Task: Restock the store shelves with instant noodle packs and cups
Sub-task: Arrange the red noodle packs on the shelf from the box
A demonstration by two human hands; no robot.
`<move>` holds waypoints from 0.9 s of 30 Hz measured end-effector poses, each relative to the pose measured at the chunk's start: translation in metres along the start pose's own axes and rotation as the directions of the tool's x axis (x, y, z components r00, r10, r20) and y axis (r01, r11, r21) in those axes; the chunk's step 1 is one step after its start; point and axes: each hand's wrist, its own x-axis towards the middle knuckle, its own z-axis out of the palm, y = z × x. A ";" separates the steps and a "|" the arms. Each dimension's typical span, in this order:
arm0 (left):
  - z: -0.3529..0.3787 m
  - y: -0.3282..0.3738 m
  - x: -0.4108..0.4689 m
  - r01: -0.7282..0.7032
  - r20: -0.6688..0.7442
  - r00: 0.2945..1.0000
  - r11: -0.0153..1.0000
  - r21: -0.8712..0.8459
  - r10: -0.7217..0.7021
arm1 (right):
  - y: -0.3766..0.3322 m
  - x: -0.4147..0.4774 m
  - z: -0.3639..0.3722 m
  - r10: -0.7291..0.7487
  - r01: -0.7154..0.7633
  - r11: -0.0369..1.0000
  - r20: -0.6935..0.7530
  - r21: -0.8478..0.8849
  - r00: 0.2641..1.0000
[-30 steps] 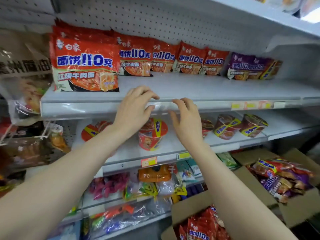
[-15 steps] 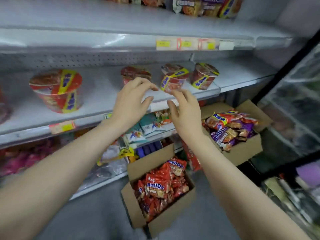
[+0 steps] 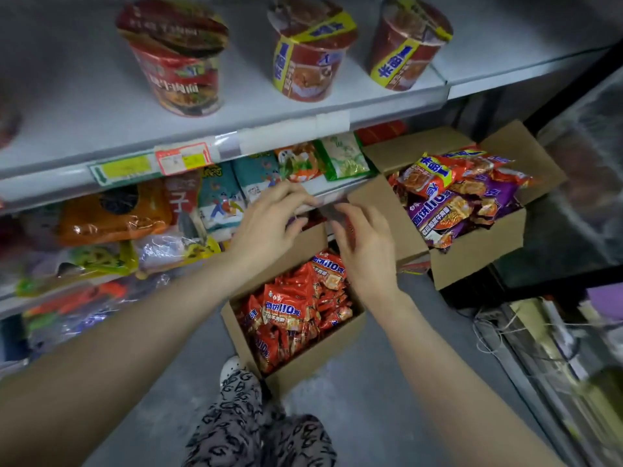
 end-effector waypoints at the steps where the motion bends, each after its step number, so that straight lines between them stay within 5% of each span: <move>1: 0.013 -0.006 -0.001 0.013 0.026 1.000 1.000 -0.007 -0.012 | 0.010 -0.005 0.006 0.015 -0.015 1.000 0.021 0.003 1.000; 10: 0.118 -0.049 -0.029 0.284 0.115 0.953 0.959 -0.014 -0.280 | 0.110 -0.048 0.072 0.113 -0.121 0.992 0.222 0.021 0.969; 16: 0.202 -0.081 -0.059 0.596 0.113 0.796 0.802 0.027 -0.595 | 0.183 -0.077 0.140 0.066 -0.110 0.991 0.423 0.079 0.904; 27: 0.330 -0.146 -0.139 0.834 0.054 0.550 0.551 0.019 -0.834 | 0.261 -0.136 0.265 -0.077 0.040 0.996 0.617 0.073 0.784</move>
